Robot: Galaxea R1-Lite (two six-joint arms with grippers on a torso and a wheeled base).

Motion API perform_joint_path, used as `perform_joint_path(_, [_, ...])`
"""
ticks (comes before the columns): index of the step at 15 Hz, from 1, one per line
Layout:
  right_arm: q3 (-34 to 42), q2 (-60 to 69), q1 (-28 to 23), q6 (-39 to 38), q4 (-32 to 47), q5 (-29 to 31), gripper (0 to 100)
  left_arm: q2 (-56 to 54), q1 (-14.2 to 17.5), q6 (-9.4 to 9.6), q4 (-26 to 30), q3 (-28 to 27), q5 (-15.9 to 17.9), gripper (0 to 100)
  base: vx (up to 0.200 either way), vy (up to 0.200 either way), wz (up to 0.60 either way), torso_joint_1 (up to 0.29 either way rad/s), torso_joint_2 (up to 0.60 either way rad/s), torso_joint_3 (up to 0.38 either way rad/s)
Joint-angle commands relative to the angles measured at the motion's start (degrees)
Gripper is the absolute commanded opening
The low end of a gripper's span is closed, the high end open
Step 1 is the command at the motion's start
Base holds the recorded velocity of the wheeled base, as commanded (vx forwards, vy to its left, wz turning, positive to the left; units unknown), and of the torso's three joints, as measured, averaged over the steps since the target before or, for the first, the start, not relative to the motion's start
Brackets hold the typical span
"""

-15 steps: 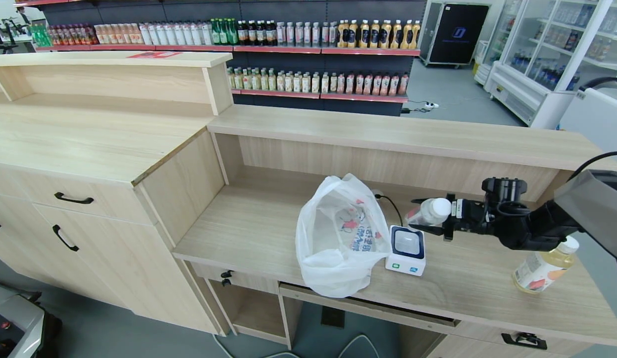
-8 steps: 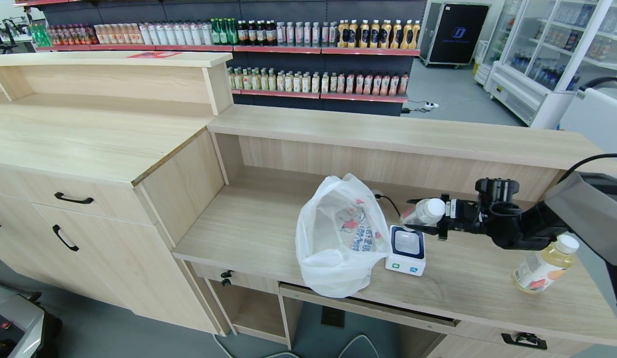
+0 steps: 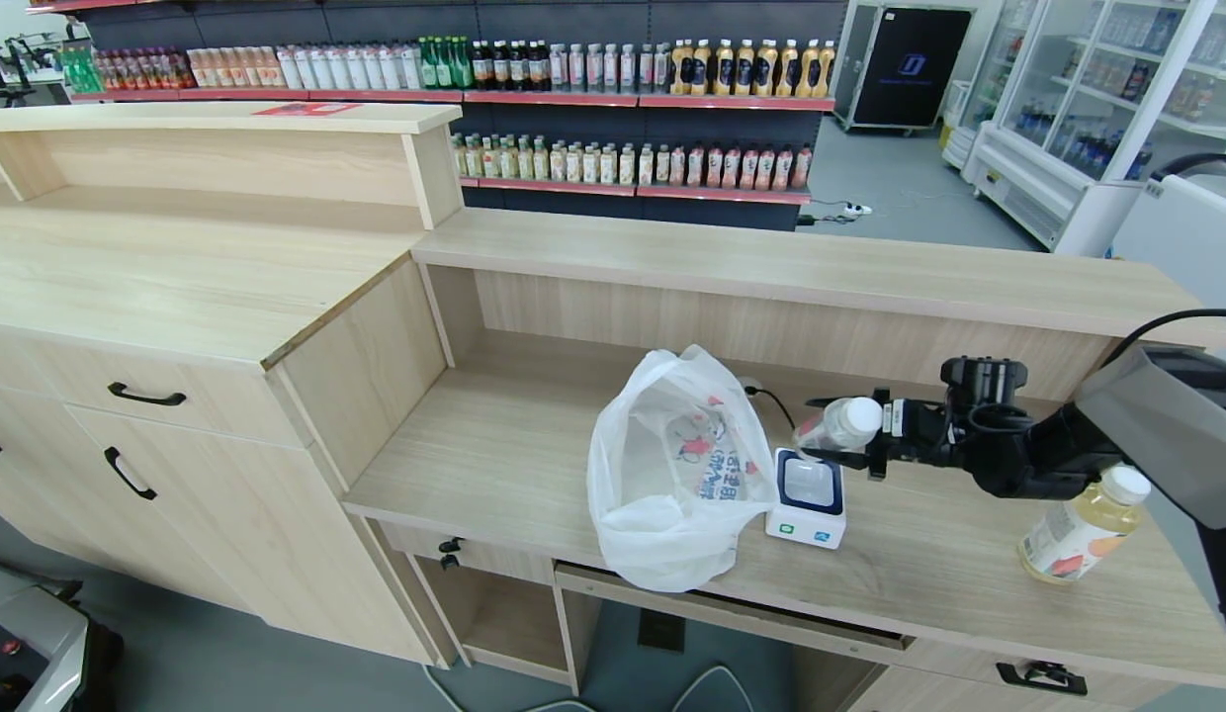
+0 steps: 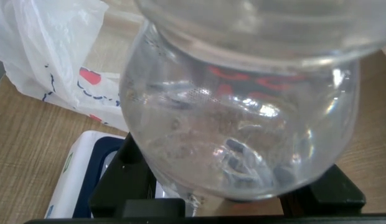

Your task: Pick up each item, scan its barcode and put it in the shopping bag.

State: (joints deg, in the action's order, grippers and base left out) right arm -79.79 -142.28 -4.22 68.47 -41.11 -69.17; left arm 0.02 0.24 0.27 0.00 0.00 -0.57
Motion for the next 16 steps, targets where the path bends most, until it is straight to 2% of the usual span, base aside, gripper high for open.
perform_joint_path(1, [0.0, -0.3, 0.0, 0.1, 0.0, 0.0, 0, 0.0, 0.0, 0.00, 0.0, 0.0, 0.0, 0, 0.000, 0.000, 0.00, 0.000, 0.00, 0.000])
perform_joint_path(16, [-4.1, -2.2, 0.8, -1.8, -0.2, 0.0, 0, 0.0, 0.0, 0.00, 0.0, 0.0, 0.0, 0, 0.000, 0.000, 0.00, 0.000, 0.00, 0.000])
